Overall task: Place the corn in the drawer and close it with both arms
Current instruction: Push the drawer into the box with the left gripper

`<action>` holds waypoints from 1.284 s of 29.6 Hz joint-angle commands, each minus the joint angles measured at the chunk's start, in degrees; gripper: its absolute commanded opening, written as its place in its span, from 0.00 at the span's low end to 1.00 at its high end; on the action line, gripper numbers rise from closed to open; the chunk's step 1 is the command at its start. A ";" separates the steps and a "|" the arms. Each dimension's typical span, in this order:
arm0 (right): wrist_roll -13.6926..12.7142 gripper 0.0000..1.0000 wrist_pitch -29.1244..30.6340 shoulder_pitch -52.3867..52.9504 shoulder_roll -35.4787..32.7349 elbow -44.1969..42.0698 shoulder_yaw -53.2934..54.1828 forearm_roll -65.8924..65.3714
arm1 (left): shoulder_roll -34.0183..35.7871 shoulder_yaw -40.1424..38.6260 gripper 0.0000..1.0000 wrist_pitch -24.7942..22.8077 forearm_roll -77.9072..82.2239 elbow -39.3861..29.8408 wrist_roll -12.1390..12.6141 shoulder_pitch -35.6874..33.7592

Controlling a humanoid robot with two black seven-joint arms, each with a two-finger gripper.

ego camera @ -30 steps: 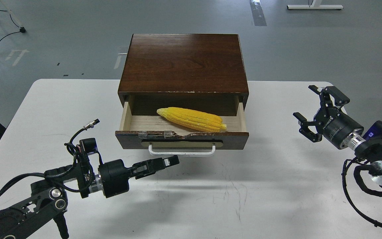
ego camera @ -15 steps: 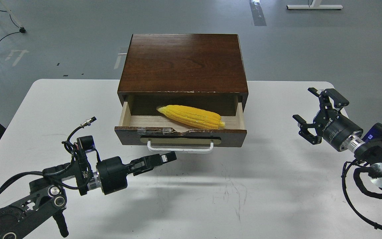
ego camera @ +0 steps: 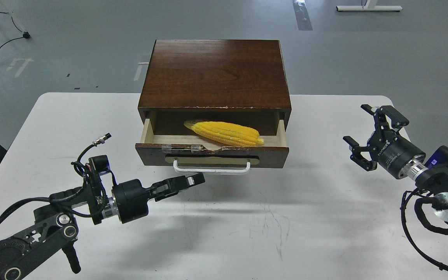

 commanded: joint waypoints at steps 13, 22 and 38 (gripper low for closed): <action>-0.02 1.00 -0.09 -0.82 -0.08 0.00 0.05 0.00 | -0.91 -0.04 0.00 -0.18 -1.93 3.66 -0.01 -3.30; -0.02 1.00 -0.17 -1.00 -0.08 -0.08 0.05 0.00 | -1.69 0.31 0.00 -0.10 -2.28 6.30 -0.01 -5.50; -0.02 1.00 -0.17 -1.17 -0.17 0.00 0.05 0.00 | -3.46 0.93 0.00 -0.54 -2.28 10.43 -0.01 -7.52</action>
